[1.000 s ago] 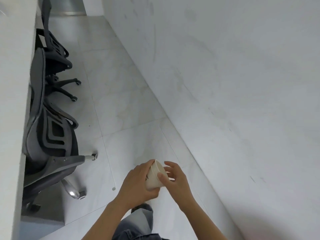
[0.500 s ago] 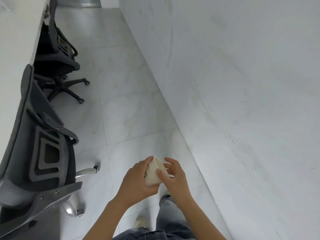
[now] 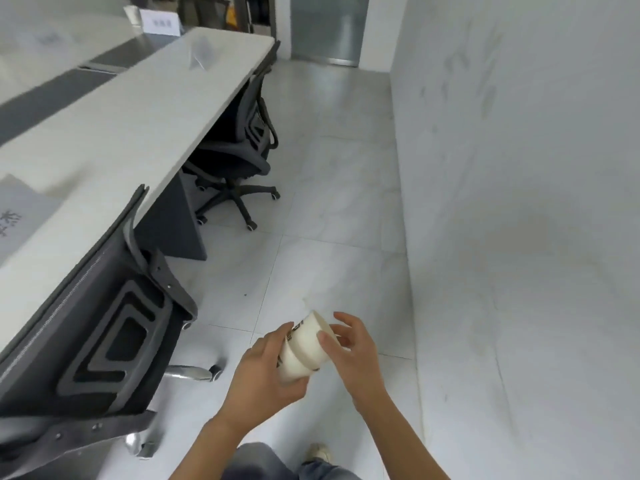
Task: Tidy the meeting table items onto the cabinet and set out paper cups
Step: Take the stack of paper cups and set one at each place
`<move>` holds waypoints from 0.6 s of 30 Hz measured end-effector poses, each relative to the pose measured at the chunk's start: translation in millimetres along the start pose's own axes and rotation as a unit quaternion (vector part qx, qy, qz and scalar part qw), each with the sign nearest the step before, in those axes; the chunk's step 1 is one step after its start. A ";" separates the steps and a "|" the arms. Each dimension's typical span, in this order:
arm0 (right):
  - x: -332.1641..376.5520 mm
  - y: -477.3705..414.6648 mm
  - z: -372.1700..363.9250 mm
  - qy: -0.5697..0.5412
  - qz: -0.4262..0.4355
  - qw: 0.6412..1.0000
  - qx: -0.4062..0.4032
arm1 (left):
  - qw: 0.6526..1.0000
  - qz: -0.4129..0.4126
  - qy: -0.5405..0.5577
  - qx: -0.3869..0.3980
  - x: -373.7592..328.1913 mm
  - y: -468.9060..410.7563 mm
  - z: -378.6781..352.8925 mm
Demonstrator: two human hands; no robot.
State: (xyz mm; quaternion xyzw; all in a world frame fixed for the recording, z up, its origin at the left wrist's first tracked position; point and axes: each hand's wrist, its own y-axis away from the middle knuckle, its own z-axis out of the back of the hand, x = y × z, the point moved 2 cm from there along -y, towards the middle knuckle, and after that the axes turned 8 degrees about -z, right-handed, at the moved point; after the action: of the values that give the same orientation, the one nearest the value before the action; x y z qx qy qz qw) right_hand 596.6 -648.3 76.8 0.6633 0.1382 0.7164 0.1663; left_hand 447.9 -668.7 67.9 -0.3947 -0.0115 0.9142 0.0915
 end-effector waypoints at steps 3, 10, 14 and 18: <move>1.2 -26.0 -19.9 0.010 -0.021 0.997 0.073 | 0.997 0.062 -0.023 -0.037 15.9 -2.1 5.6; 45.7 -89.9 -74.8 0.046 0.004 0.982 0.184 | 0.983 0.125 0.001 -0.132 49.0 -41.5 43.3; 94.1 -133.0 -103.4 0.033 0.061 0.977 0.200 | 0.977 0.105 0.023 -0.184 67.2 -92.9 79.7; 153.6 -179.5 -130.1 0.008 0.118 0.978 0.170 | 0.973 0.049 0.013 -0.226 81.8 -155.7 131.0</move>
State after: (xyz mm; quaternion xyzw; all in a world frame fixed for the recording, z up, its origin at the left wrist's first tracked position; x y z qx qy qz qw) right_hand 466.9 -417.9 129.9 0.6874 0.1801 0.7026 -0.0360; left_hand 322.8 -494.5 113.7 -0.4167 -0.1975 0.8862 -0.0449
